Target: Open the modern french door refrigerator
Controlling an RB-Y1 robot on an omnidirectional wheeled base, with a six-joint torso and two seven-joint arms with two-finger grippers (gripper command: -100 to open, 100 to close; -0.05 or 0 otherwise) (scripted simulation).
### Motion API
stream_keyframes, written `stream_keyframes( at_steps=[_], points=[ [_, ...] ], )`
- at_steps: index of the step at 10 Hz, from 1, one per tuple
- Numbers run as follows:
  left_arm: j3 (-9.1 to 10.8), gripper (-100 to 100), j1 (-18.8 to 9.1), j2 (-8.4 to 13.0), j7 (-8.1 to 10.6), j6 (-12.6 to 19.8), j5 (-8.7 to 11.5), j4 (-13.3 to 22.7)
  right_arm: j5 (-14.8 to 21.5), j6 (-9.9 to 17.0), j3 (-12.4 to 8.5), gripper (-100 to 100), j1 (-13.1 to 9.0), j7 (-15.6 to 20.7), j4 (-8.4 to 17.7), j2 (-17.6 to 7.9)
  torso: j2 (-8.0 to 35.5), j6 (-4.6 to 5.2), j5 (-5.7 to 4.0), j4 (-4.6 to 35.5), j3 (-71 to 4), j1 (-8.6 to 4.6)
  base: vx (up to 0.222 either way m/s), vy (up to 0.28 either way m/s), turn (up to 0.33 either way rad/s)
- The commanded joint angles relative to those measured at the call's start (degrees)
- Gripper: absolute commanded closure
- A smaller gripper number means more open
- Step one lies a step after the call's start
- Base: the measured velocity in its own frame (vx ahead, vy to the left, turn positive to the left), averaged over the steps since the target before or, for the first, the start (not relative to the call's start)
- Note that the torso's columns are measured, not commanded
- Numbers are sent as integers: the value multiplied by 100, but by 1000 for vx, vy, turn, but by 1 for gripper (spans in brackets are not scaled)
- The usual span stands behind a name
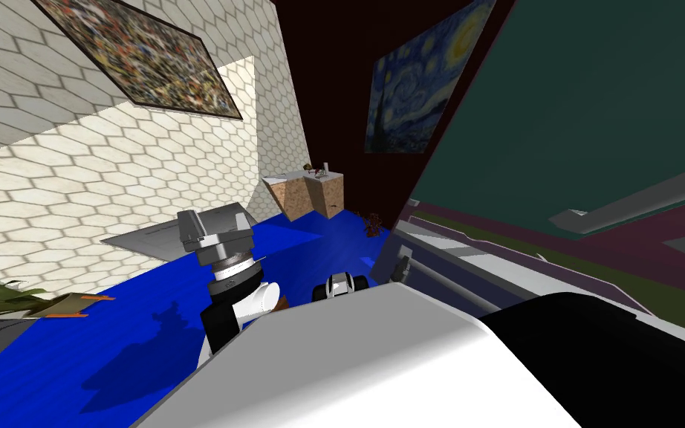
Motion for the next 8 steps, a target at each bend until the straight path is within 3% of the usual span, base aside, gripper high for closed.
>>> stream_keyframes(
  at_steps=[1, 3, 4, 8],
  points=[
    [0, 0, 0, 0, 0, 0, 0, 0, -2, 165, 7, -100, -43, 109, -154, -3, -4, -1, 2, 1, -4, 2, -85, 89, -39],
    [2, 0, 1, 2, 0, 0, 0, 0, -15, 492, 1, -100, -191, 334, -412, -3, -24, -9, 8, 11, -24, -48, -79, -20, -27],
    [2, 0, 1, 2, 0, 0, 0, 0, -15, 492, 1, -100, -191, 334, -412, -3, -17, -5, 7, 9, -20, -38, -49, -33, -1],
    [2, 0, 1, 1, 0, 0, 0, 0, -40, 1148, -12, -100, -487, 783, -929, -3, 13, -8, 30, 22, -5, 27, -64, 4, -34]
  ],
)
